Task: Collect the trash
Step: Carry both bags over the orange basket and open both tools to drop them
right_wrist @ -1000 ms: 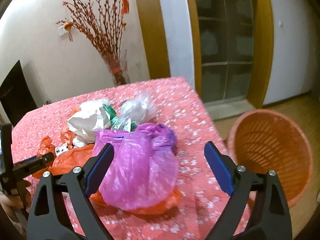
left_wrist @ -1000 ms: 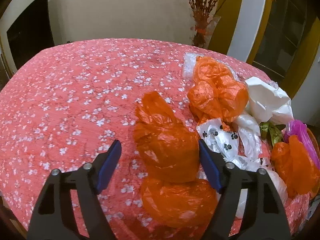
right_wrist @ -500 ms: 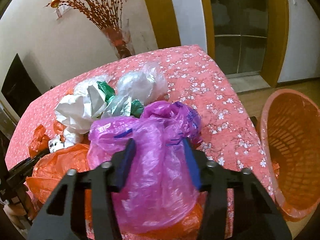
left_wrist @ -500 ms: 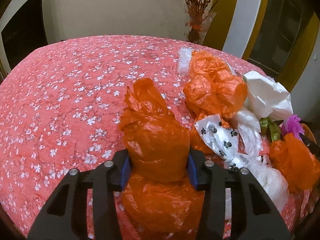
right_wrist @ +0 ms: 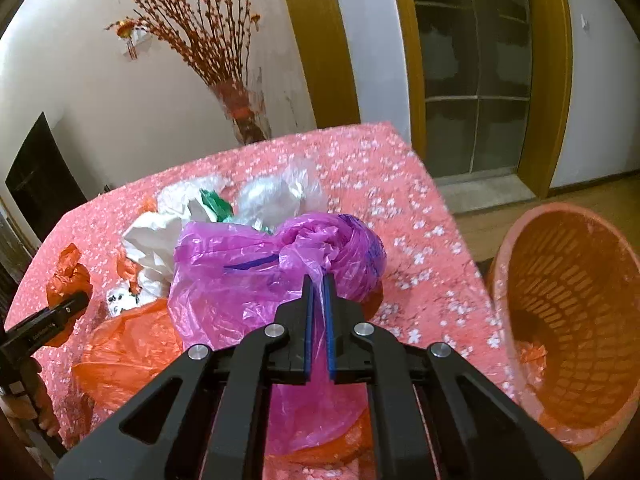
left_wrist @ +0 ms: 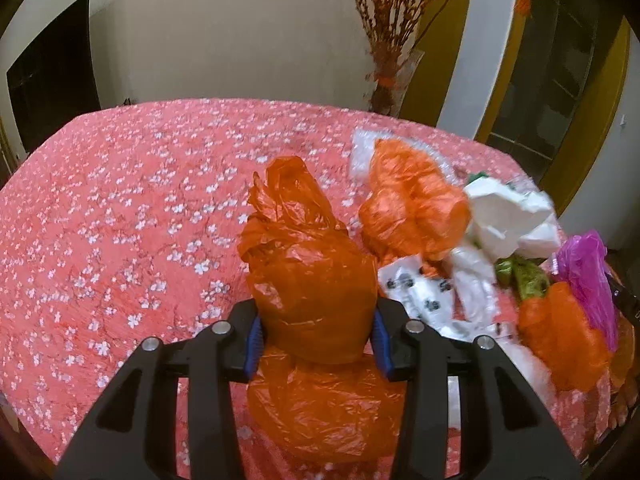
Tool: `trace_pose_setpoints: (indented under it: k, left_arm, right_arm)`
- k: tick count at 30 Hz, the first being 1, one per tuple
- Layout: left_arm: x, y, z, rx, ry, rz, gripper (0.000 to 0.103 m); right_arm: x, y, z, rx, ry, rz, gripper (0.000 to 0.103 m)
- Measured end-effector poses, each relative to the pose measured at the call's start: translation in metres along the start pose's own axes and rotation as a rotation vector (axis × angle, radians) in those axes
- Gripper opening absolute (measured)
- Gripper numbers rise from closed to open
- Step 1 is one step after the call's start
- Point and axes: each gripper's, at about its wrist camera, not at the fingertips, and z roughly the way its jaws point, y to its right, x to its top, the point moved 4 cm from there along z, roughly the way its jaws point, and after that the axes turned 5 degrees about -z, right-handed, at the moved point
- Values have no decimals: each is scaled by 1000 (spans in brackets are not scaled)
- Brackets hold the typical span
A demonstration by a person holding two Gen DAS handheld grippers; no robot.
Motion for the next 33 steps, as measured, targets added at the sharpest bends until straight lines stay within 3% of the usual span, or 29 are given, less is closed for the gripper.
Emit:
trace_pose_setpoints:
  k: [7, 14, 23, 33]
  left_arm:
    - [1, 27, -32, -51, 54, 29, 42]
    - [3, 77, -67, -142, 94, 105, 42]
    - [-11, 164, -86, -271, 97, 223, 43]
    - [-43, 263, -71, -397, 37, 334, 43]
  right_arm:
    - [6, 16, -26, -21, 74, 8, 5]
    - [4, 38, -54, -66, 137, 18, 5]
    - [-9, 92, -89, -230, 199, 41, 5]
    - [-23, 161, -110, -392, 222, 126, 5]
